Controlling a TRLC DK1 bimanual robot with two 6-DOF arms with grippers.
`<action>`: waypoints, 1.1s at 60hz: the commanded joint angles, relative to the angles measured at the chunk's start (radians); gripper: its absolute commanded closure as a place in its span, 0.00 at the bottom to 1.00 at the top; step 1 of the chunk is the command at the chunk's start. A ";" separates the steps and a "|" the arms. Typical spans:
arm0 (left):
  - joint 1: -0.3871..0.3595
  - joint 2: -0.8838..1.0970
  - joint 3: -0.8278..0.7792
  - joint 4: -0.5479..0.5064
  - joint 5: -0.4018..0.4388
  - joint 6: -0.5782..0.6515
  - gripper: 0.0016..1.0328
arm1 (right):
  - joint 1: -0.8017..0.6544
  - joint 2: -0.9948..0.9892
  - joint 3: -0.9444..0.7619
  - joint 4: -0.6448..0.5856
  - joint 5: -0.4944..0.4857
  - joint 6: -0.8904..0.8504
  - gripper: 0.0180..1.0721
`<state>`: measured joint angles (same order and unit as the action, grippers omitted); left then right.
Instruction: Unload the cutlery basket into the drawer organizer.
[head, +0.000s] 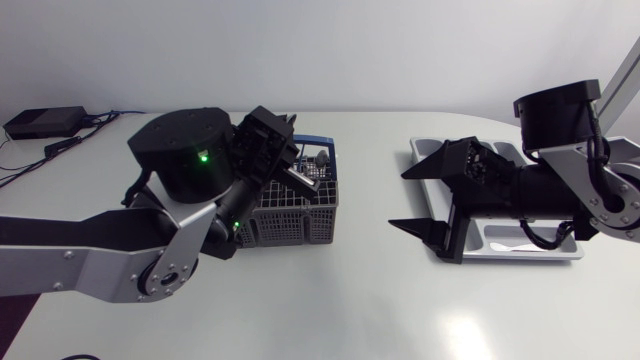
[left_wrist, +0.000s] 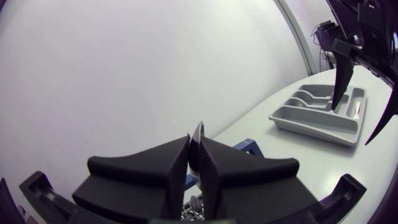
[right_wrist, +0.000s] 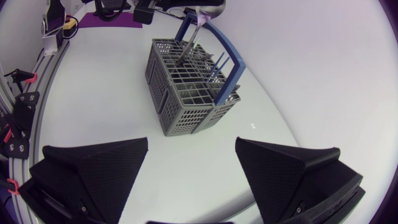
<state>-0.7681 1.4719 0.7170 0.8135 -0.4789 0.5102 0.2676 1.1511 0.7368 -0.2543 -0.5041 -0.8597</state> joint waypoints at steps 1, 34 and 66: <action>0.000 -0.025 -0.024 0.021 0.011 0.007 0.90 | 0.005 0.009 -0.036 0.018 0.001 0.016 0.04; -0.033 -0.058 -0.027 0.024 0.052 0.063 0.94 | -0.028 0.025 -0.068 0.052 -0.042 -0.009 0.04; -0.036 -0.058 0.001 0.064 -0.007 0.060 0.94 | -0.022 0.018 -0.079 0.059 -0.042 -0.006 0.04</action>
<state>-0.7944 1.4330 0.7120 0.8467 -0.4774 0.5735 0.2459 1.1652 0.6838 -0.2047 -0.5388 -0.8635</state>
